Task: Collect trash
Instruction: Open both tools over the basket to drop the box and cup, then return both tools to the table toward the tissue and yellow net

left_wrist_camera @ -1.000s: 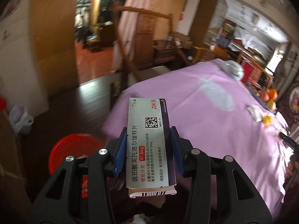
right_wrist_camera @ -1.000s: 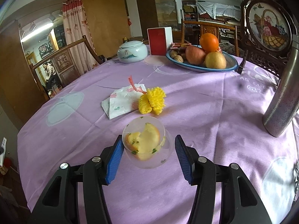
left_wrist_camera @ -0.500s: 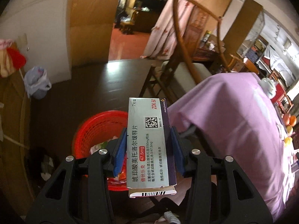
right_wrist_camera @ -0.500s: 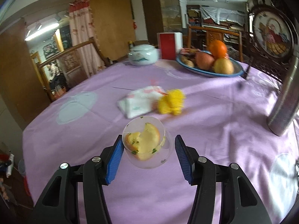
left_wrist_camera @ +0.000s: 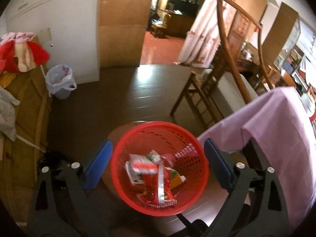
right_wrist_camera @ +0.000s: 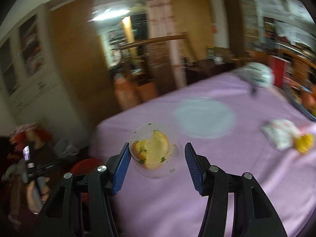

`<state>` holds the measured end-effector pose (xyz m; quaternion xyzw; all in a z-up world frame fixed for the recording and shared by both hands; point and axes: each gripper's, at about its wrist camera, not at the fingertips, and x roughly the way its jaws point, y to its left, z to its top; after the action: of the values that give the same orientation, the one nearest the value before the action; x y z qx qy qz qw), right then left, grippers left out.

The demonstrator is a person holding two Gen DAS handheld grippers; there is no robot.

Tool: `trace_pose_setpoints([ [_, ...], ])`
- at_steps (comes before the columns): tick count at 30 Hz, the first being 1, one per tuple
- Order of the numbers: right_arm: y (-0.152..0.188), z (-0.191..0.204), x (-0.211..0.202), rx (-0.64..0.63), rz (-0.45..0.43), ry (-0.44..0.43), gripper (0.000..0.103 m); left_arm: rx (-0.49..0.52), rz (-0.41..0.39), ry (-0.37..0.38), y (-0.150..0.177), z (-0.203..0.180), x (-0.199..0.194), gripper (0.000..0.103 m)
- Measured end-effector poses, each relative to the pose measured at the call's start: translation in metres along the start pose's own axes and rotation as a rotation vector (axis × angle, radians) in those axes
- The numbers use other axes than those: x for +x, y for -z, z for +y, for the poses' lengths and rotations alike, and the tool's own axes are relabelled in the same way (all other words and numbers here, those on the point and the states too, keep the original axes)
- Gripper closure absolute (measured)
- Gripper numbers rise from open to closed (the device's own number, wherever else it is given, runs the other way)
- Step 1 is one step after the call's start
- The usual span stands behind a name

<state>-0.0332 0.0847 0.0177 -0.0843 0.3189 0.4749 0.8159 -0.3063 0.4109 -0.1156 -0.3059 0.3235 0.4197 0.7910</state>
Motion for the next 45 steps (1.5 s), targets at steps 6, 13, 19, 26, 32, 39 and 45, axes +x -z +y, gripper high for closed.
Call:
trace_pose_setpoints([
  [6, -0.004, 0.093, 0.047, -0.111, 0.097, -0.172, 0.048, -0.077, -0.028, -0.042, -0.006, 0.035, 0.0, 0.008],
  [13, -0.004, 0.178, 0.104, -0.202, 0.209, -0.27, 0.048, -0.208, -0.032, -0.013, -0.014, 0.076, 0.009, 0.008],
  [19, -0.015, 0.198, 0.137, -0.188, 0.257, -0.297, 0.035, -0.224, -0.024, -0.041, -0.014, 0.089, 0.017, 0.008],
  [26, -0.013, 0.169, 0.13, -0.176, 0.249, -0.254, 0.035, -0.206, -0.003, -0.048, -0.011, 0.08, 0.024, 0.008],
  [32, -0.016, 0.146, 0.113, -0.146, 0.217, -0.234, 0.035, -0.134, -0.007, -0.056, -0.011, 0.056, 0.013, 0.008],
  [39, -0.017, 0.12, 0.079, -0.134, 0.155, -0.214, 0.035, -0.05, -0.041, -0.046, -0.013, 0.022, -0.017, 0.008],
  [45, -0.019, 0.075, 0.041, -0.097, 0.09, -0.163, 0.035, 0.035, -0.072, -0.013, -0.012, -0.023, -0.043, 0.007],
])
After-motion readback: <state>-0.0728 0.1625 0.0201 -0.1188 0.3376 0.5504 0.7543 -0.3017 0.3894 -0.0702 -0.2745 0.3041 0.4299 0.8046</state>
